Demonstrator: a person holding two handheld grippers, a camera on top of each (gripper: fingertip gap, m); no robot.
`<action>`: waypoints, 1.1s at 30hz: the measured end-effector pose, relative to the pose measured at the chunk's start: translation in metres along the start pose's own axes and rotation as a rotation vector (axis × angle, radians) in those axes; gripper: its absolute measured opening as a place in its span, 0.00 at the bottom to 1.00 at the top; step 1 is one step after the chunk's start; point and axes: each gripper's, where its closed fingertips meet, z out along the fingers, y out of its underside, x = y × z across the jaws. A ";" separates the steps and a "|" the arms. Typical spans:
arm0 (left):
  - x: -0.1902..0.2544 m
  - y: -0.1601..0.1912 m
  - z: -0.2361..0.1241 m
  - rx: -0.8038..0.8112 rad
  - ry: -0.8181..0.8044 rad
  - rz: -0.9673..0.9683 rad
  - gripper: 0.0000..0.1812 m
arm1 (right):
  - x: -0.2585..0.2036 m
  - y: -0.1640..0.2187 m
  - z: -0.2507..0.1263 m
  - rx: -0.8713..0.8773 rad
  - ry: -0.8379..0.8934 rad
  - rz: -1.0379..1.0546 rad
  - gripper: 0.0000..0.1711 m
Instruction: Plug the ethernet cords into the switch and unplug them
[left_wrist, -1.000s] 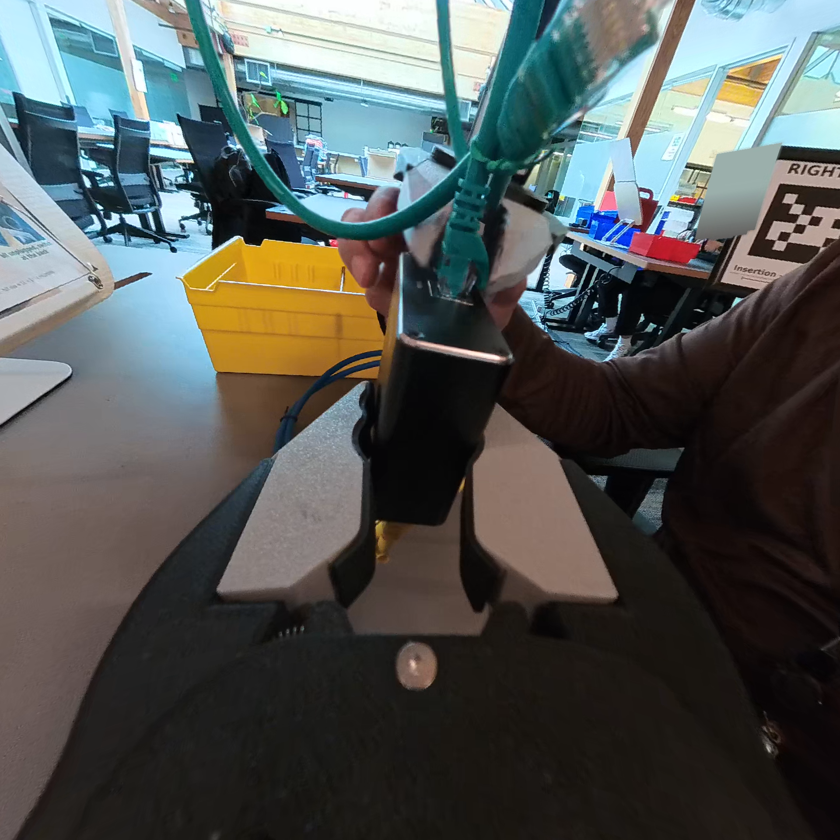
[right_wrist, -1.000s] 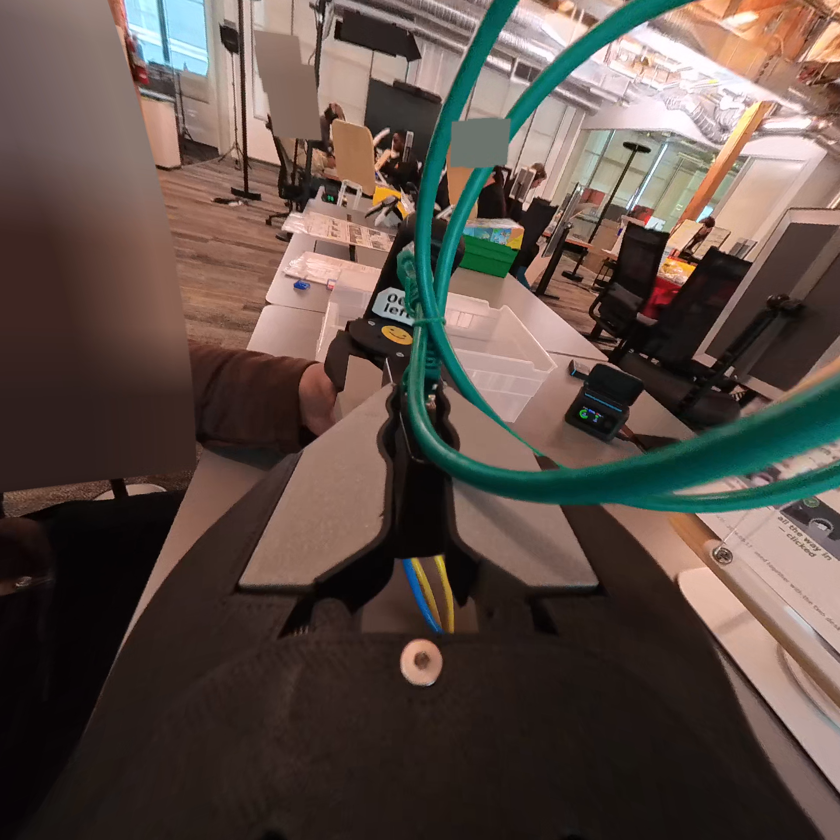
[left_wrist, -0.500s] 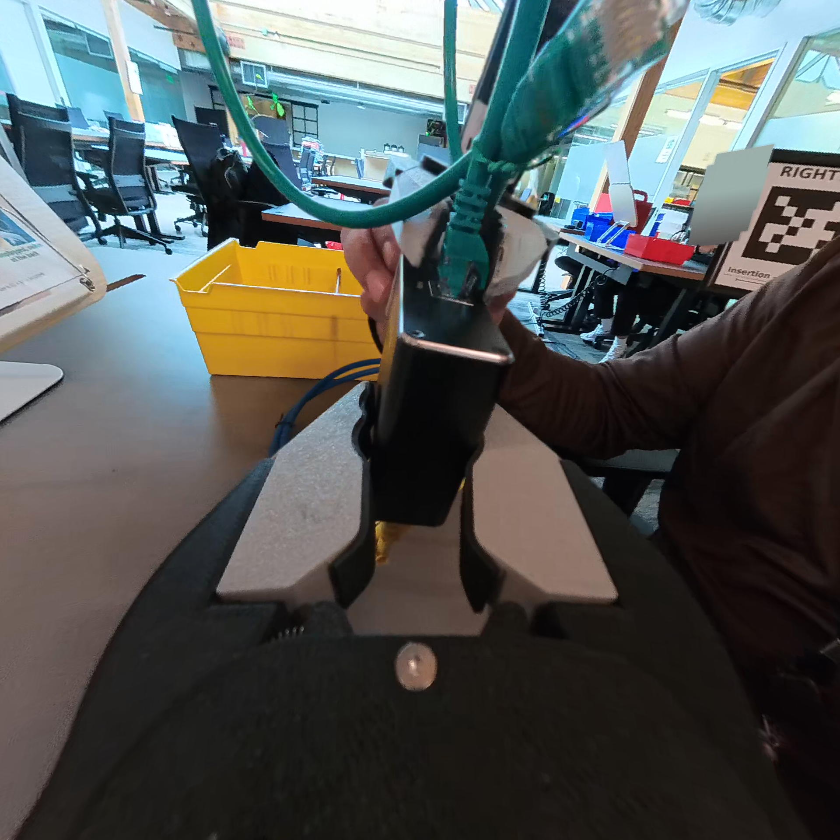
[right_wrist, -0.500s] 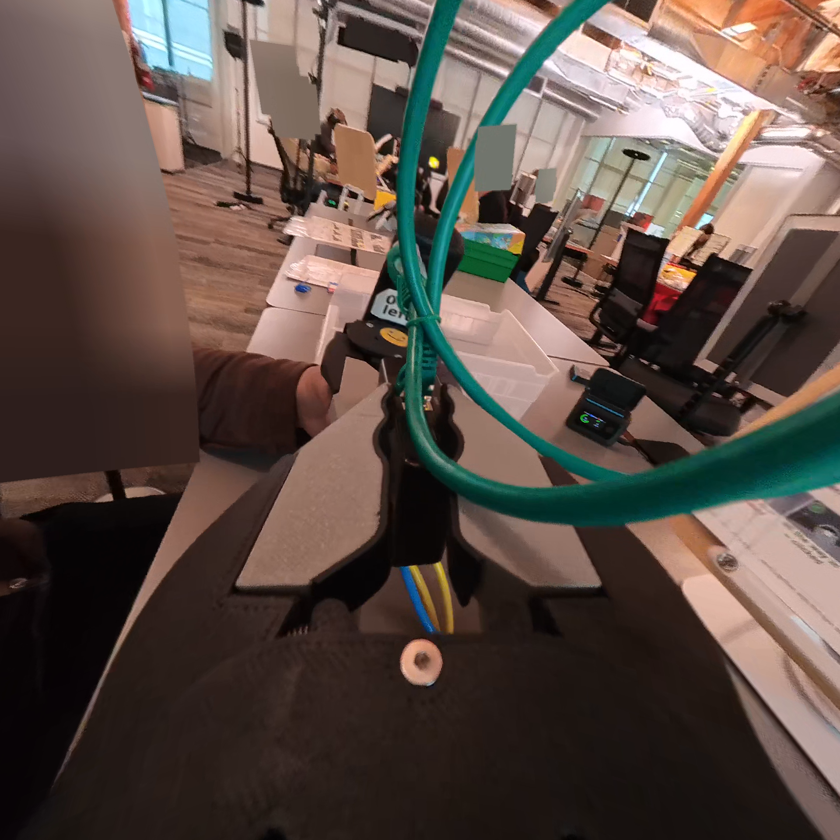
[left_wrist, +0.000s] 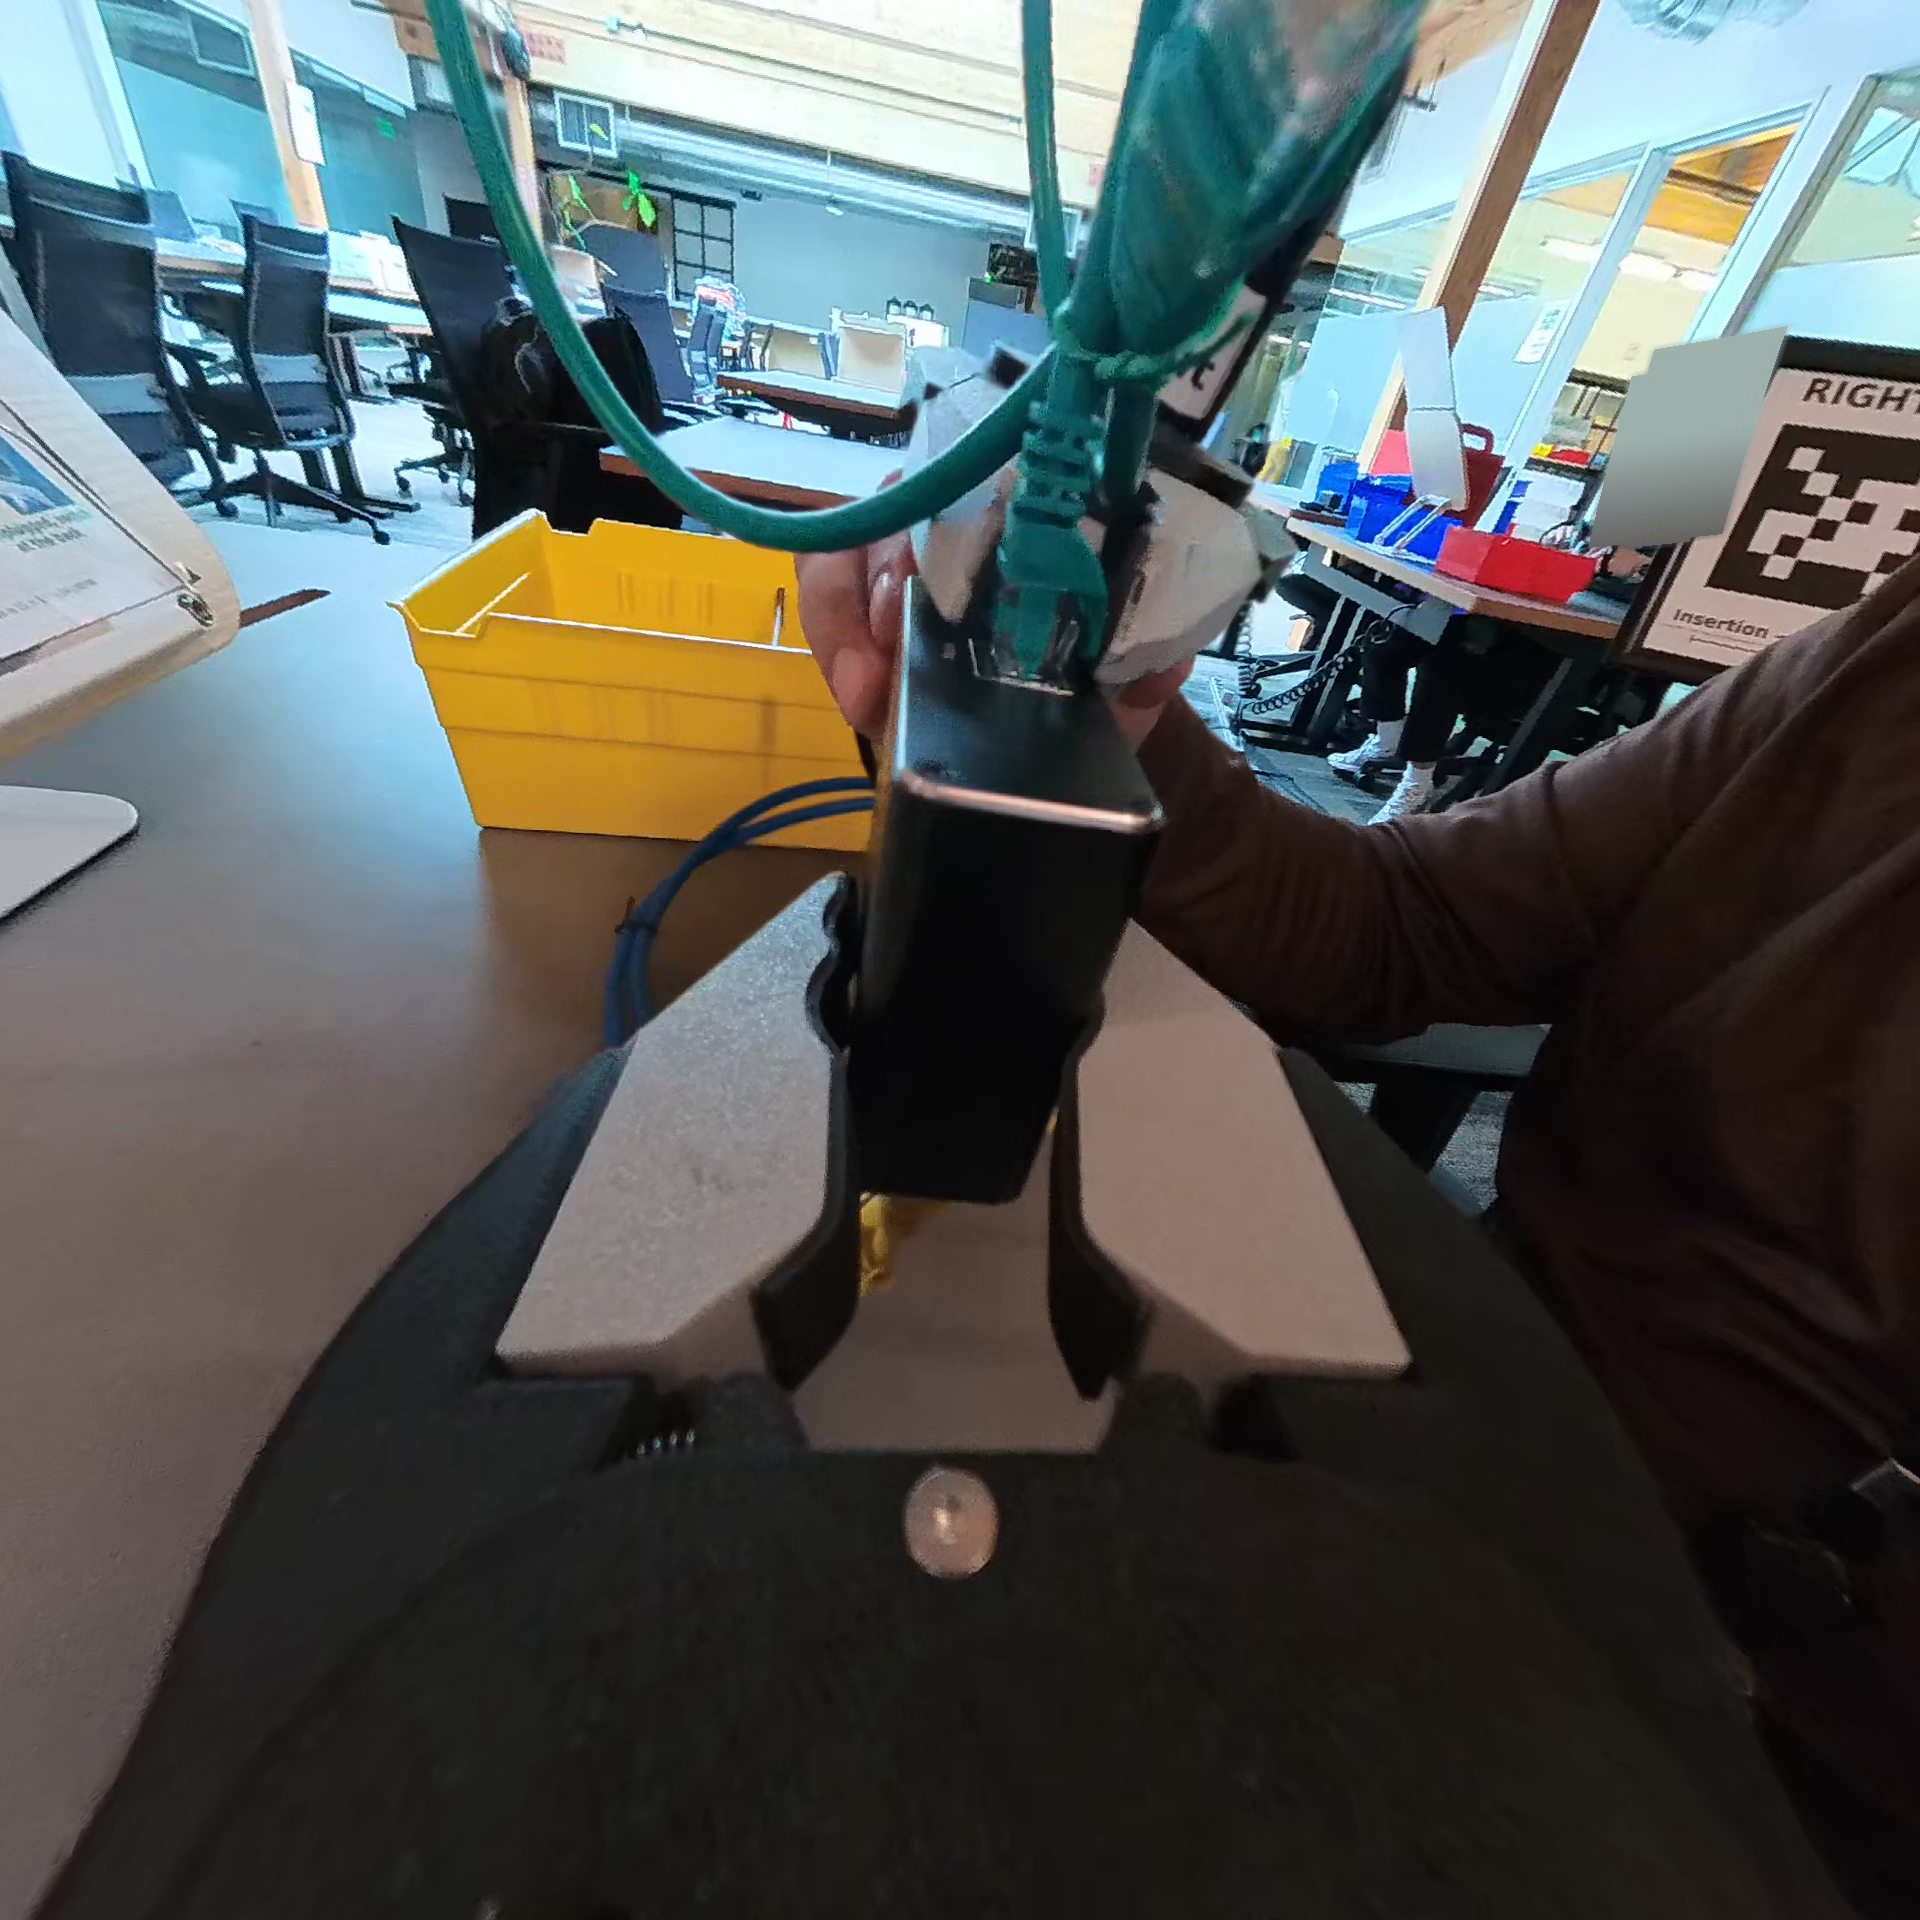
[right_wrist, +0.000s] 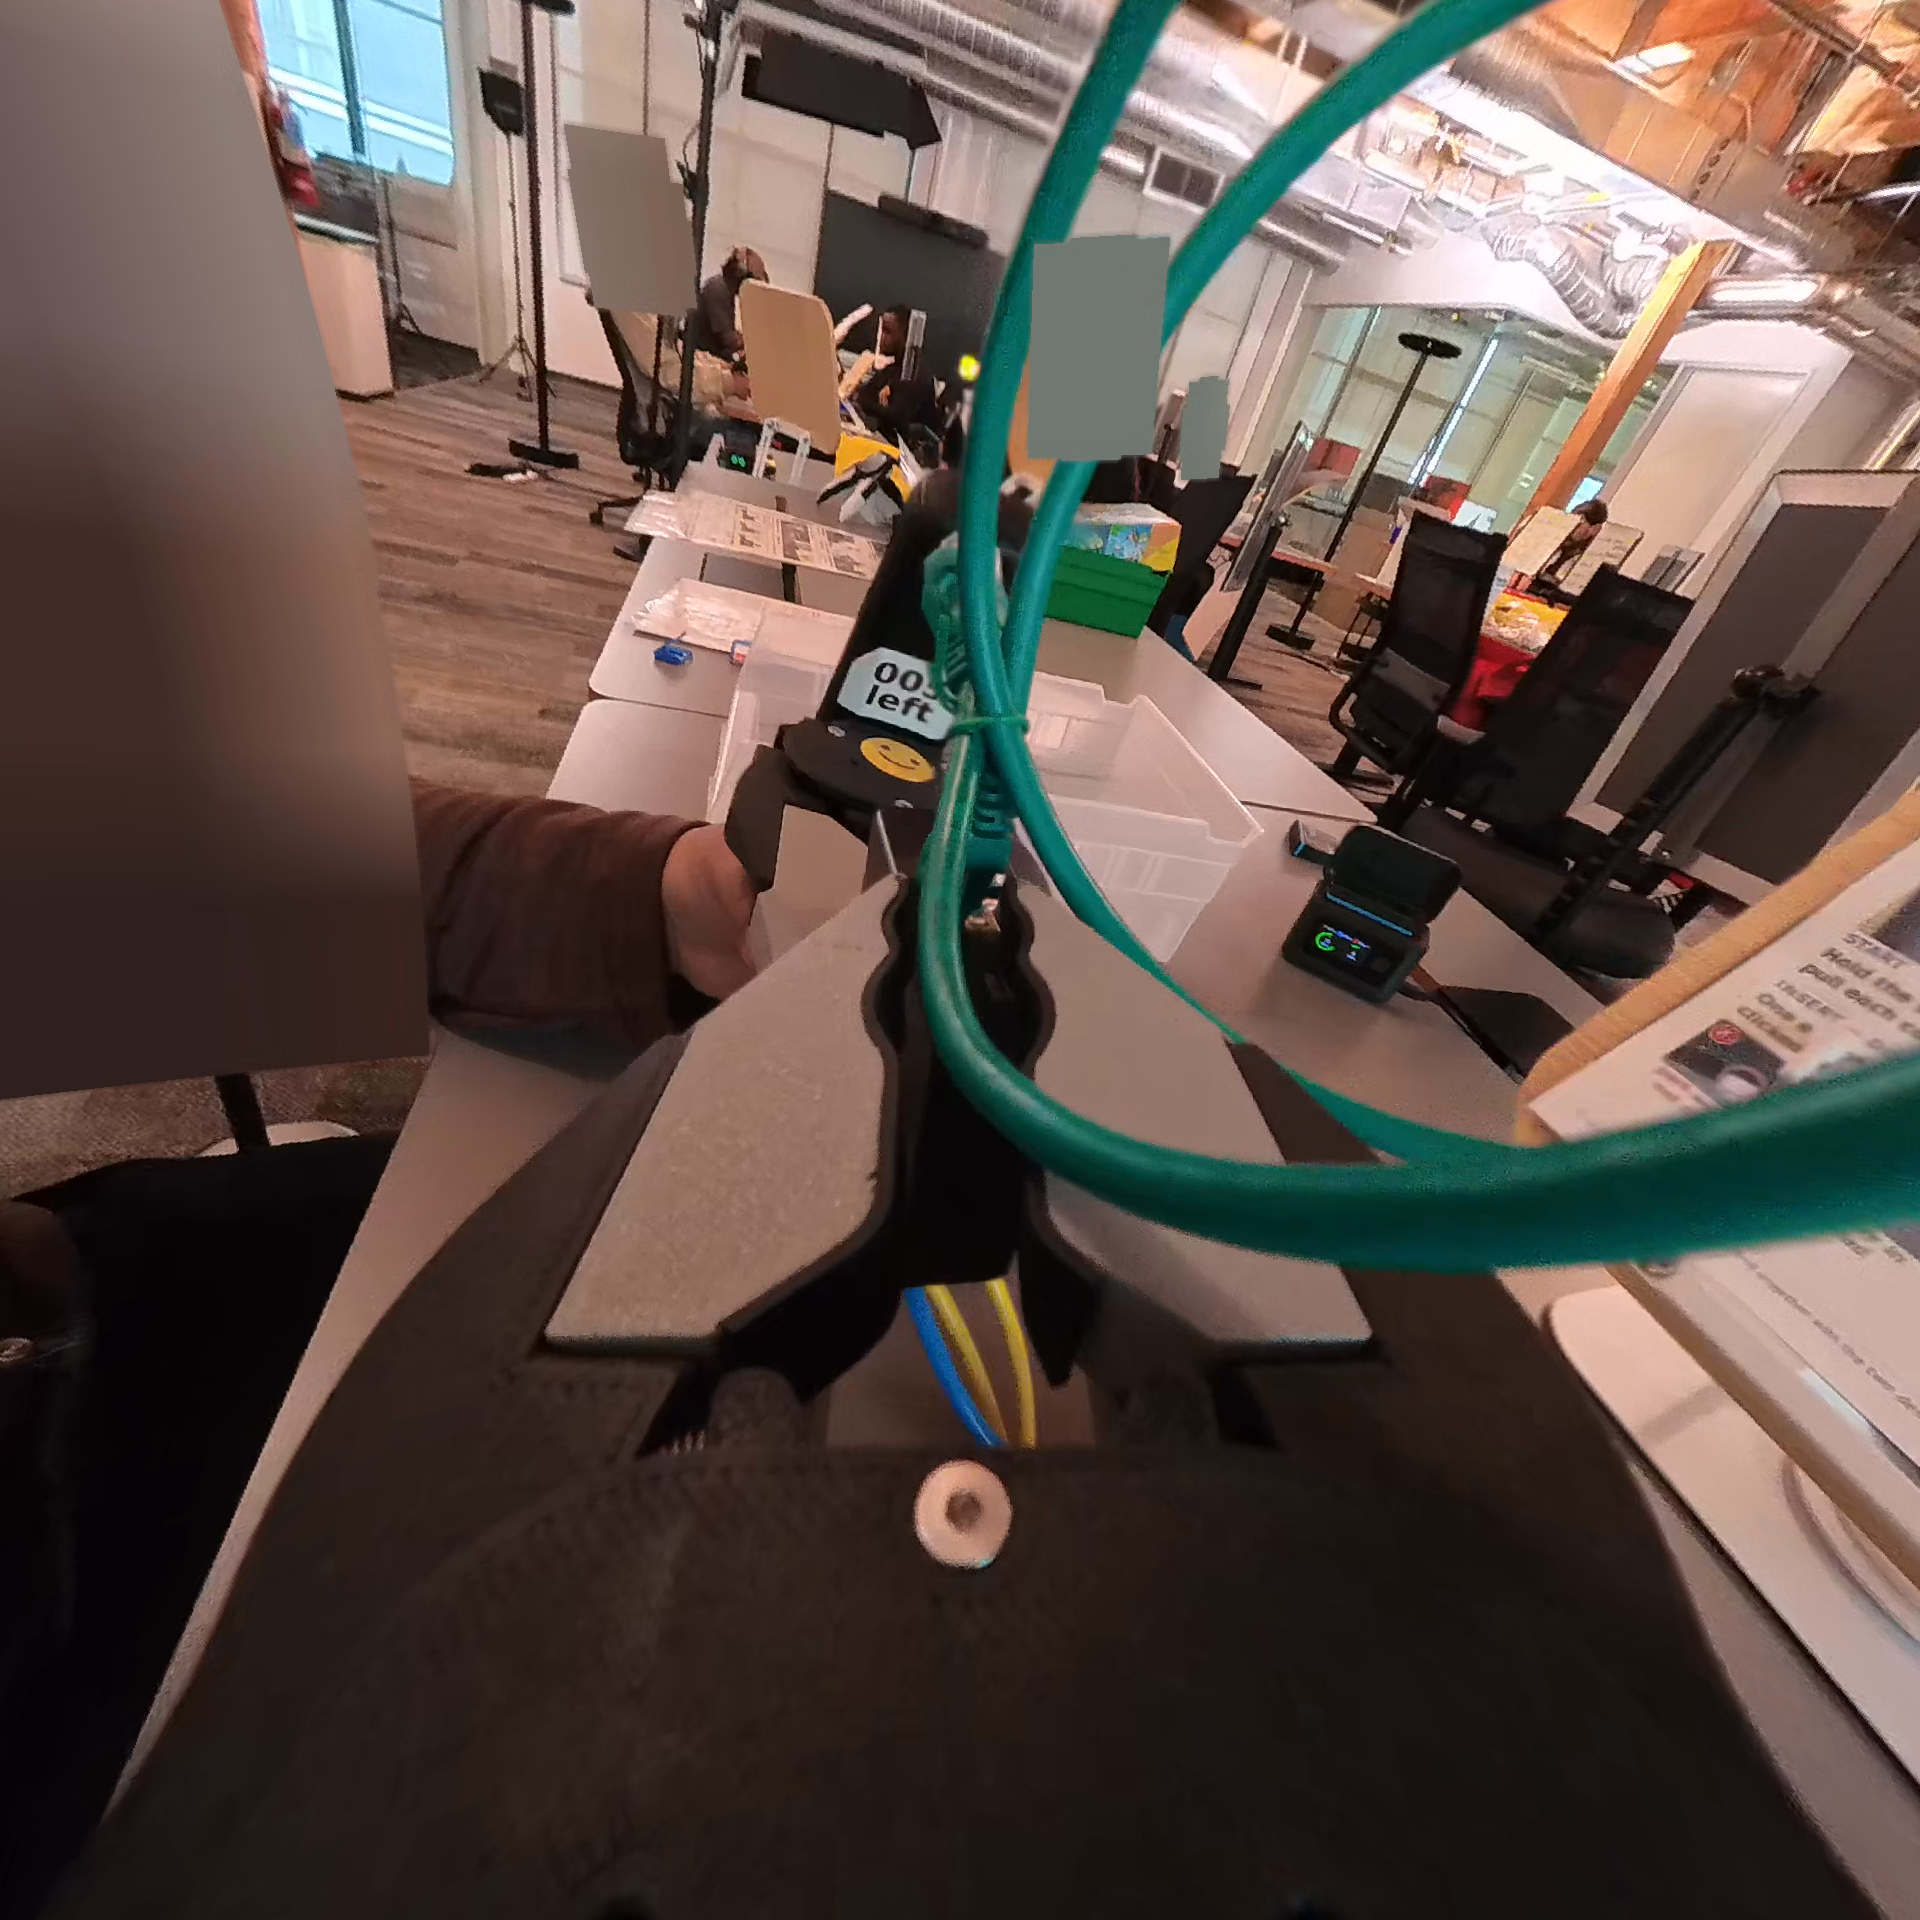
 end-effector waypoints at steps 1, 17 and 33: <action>0.000 0.001 0.000 -0.003 -0.002 0.000 0.20 | 0.001 0.000 0.001 -0.007 0.012 -0.010 0.07; -0.012 0.004 0.008 -0.010 -0.075 -0.004 0.19 | 0.035 -0.015 -0.001 0.161 0.247 0.135 0.05; -0.058 -0.018 -0.037 0.053 -0.482 0.270 0.18 | 0.060 -0.081 -0.096 0.061 0.568 -0.147 0.05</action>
